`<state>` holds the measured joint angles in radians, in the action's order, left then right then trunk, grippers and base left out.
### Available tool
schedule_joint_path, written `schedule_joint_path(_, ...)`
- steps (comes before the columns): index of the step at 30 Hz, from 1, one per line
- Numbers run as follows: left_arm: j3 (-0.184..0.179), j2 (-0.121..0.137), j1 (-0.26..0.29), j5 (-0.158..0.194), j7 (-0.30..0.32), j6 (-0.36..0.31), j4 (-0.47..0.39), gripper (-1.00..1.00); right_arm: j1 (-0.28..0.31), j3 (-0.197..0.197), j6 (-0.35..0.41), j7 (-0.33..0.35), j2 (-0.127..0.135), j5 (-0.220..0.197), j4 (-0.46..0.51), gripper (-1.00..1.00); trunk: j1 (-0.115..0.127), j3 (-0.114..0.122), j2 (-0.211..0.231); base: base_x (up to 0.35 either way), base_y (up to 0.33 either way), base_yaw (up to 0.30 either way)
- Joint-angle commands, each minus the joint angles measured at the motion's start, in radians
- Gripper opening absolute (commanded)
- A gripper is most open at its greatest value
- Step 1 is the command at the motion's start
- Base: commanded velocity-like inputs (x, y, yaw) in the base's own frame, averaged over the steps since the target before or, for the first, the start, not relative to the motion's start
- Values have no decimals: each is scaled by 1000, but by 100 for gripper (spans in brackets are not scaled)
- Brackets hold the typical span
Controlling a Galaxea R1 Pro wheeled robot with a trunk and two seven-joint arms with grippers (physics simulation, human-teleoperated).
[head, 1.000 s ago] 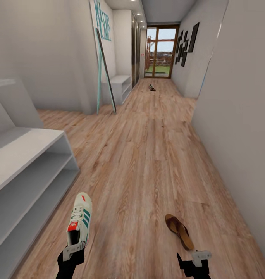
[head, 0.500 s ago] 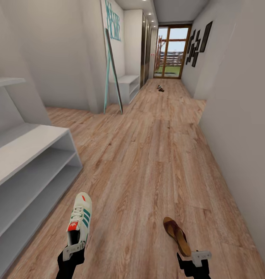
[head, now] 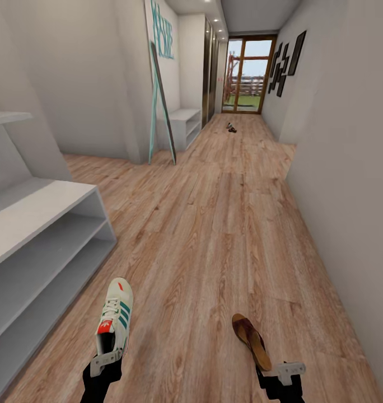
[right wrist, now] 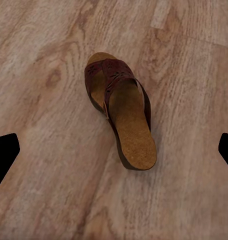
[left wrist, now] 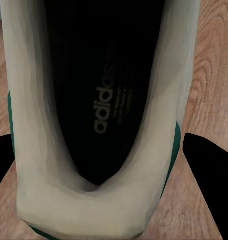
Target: Pick up the two gym shoes and the two sandals from the corridor floor and place them onto the hallstand (shoe rack) in the corridor, making sure they are on the rack and not on the floor. Arrange them so the two gym shoes are next to each other and the two sandals are next to each other.
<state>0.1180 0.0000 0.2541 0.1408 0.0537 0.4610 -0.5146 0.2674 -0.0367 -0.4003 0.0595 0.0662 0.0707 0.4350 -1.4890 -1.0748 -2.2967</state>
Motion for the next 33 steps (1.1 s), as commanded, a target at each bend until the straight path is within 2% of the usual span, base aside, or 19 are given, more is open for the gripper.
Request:
schedule_joint_path(1,0,0,1,9,5,2,1,-100,0,-4,-3,3,0,7,0,100,0,-1,0,0,-1,104)
schedule_joint_path(17,-2,0,1,8,6,2,1,-100,0,-6,-3,3,0,7,1,100,0,-1,0,7,-2,226)
schedule_joint_path(33,-2,0,1,8,6,2,1,-100,0,-8,-5,3,10,9,-5,100,0,-1,0,113,-162,27)
